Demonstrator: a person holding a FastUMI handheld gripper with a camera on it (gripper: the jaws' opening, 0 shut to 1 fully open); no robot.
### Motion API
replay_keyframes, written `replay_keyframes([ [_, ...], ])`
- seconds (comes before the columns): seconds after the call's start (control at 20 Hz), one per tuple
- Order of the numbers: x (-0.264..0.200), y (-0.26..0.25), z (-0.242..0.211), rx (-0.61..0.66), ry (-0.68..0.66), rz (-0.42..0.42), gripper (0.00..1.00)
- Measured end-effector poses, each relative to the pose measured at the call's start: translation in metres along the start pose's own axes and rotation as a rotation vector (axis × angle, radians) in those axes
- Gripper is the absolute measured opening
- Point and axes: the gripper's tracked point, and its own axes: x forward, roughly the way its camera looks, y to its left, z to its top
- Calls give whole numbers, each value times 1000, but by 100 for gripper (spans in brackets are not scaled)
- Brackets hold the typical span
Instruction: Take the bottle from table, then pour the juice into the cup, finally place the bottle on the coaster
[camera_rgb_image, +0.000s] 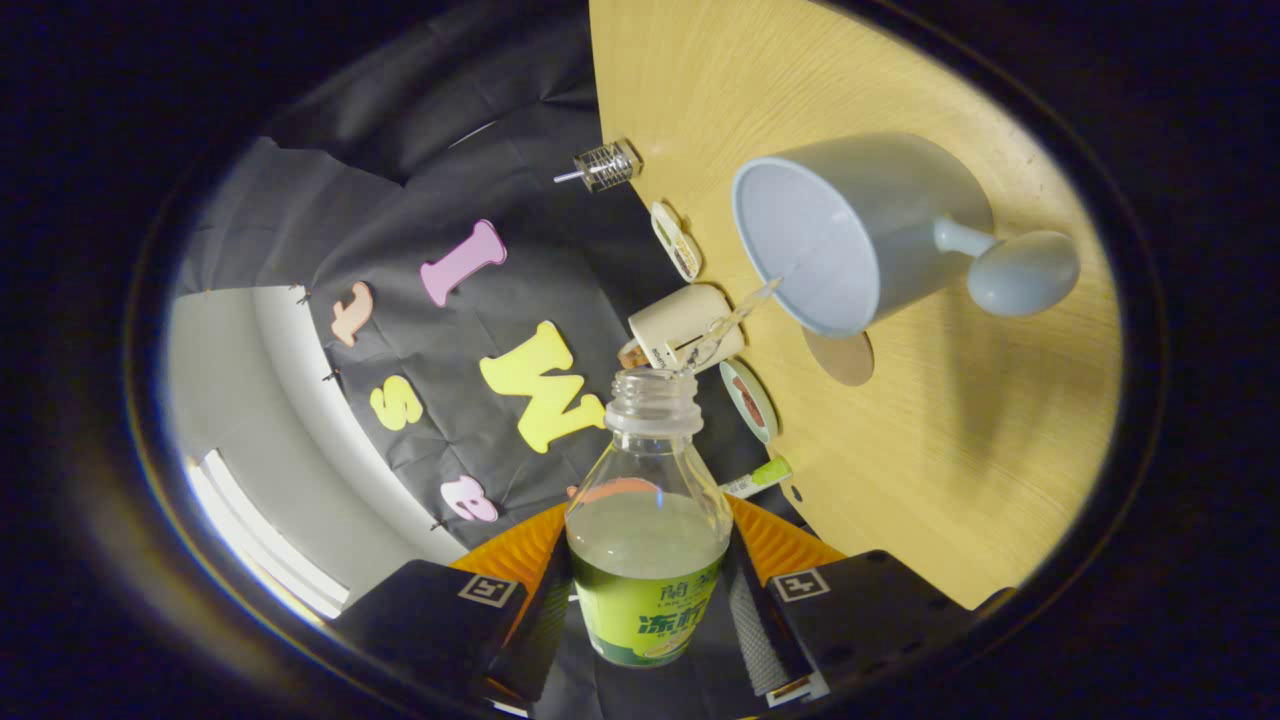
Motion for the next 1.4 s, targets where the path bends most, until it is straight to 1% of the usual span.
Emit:
replay_keyframes([
  [0.1, 2, -2, -1, 23, 7, -8, 77],
  [0.45, -1, 9, -2, 72, 16, 5, 77],
  [0.65, -7, 14, 5, 108, -1, 12, 77],
  [0.85, -11, 18, 14, 115, -3, 17, 77],
  [1.0, -12, 14, 20, 128, -7, 4, 77],
  [1.15, -13, 11, 16, 146, 3, -6, 77],
  [1.4, -12, 15, 19, 183, 26, 13, 77],
])
